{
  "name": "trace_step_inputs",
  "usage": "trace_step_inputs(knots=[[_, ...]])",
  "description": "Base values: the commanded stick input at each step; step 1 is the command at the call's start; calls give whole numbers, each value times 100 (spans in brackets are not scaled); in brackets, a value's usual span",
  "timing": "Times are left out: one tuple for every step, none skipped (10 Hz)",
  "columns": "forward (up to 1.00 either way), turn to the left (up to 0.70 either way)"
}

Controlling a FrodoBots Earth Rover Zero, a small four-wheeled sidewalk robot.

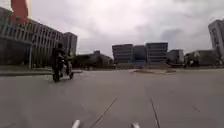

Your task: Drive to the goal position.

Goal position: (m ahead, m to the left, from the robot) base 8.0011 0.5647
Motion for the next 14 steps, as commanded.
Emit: trace_step_inputs(knots=[[85,0],[85,0],[85,0],[85,0],[85,0],[85,0],[85,0],[85,0],[85,0],[85,0],[85,0],[85,0],[85,0],[85,0]])
